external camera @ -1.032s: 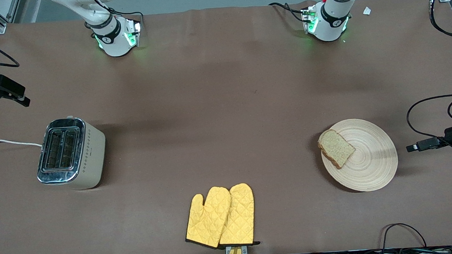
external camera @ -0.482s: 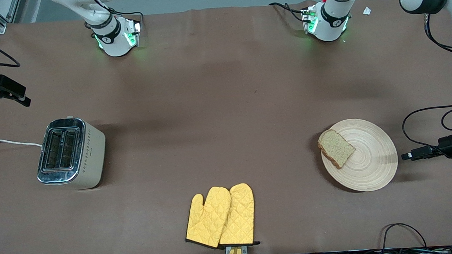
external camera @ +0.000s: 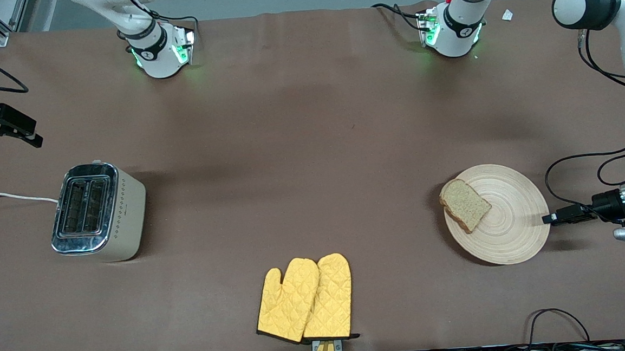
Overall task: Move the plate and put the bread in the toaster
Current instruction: 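Push the wooden plate with the left gripper toward the toaster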
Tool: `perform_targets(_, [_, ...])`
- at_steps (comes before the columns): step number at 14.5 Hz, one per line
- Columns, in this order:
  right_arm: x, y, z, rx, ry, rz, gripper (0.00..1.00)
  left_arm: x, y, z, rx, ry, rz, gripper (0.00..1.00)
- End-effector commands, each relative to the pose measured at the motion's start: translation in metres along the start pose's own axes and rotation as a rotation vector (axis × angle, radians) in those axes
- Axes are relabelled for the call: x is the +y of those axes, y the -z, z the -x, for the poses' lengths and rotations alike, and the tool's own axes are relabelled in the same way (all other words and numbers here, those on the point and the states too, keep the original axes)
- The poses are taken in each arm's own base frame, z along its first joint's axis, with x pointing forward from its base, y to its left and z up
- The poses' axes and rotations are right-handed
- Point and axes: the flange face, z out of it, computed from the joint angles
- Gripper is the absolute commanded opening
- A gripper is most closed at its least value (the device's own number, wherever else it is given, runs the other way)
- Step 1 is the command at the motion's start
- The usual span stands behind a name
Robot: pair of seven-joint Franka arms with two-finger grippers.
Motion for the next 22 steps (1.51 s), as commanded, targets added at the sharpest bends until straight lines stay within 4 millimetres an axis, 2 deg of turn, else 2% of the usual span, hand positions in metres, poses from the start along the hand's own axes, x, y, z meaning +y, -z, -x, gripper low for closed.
perform_targets(1, [-0.002,-0.002,0.008,0.004,-0.001,-0.009,1.00,-0.004,-0.002,-0.003,0.011,-0.024,0.041,0.59])
perform_targets(9, [-0.001,0.019,0.020,0.042,-0.001,0.005,1.00,-0.022,-0.006,0.007,0.018,-0.018,0.076,0.16])
perform_targets(12, [0.000,0.021,0.021,0.045,-0.003,0.008,1.00,-0.017,-0.008,0.008,0.011,-0.009,0.120,0.02])
perform_targets(15, [0.001,0.023,0.019,0.052,-0.001,0.017,1.00,-0.004,-0.011,0.010,-0.028,-0.017,0.178,0.00])
perform_targets(17, [0.001,0.028,0.019,0.061,-0.001,0.031,1.00,0.016,-0.019,0.006,-0.051,-0.021,0.231,0.00])
perform_targets(18, [0.000,0.029,0.018,0.067,-0.010,0.030,1.00,0.025,-0.017,0.004,-0.057,-0.015,0.239,0.00])
perform_targets(22, [0.003,0.034,0.017,0.079,-0.015,0.032,1.00,0.067,-0.037,0.003,-0.132,0.059,0.347,0.00])
